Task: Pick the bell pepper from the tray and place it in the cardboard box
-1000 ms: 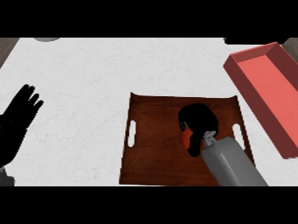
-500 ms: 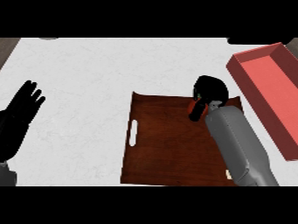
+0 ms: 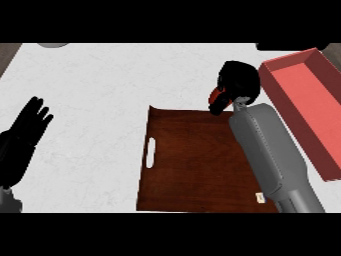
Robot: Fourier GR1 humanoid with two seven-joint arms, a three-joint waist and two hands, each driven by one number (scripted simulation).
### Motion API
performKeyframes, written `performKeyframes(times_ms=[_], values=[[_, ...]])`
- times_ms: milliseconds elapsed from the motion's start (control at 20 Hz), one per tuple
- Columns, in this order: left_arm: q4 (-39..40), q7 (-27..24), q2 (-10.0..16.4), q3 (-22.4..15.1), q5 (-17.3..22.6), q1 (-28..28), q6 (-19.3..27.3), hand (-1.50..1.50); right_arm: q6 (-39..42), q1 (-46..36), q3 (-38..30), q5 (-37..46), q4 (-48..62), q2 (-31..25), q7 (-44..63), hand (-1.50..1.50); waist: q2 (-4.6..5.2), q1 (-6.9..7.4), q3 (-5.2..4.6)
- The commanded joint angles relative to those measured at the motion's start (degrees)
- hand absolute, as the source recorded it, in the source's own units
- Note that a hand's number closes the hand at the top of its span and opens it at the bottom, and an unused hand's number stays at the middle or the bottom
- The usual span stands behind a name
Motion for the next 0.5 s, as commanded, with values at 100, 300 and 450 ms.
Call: performKeyframes(times_ms=[100, 300, 450], values=[[-0.51, 0.84, -0.29, -0.11, -1.05, 0.20, 1.27, 0.00, 0.51, 1.37, 2.71, 2.84, -15.96, -1.62, 4.16, 1.50, -0.34, -0.91, 0.00], [0.57, 0.50, -0.74, -0.15, -0.19, -0.69, 0.78, 0.00, 4.44, -4.02, 1.35, 5.69, -23.05, -2.72, 13.02, 1.50, -0.37, -1.06, -0.02], [-0.18, 4.00, 1.65, 1.81, 1.43, -3.56, 0.91, 0.00, 5.08, -6.63, -1.52, 6.83, -24.69, -5.15, 15.87, 1.50, -0.18, -0.67, 0.01]])
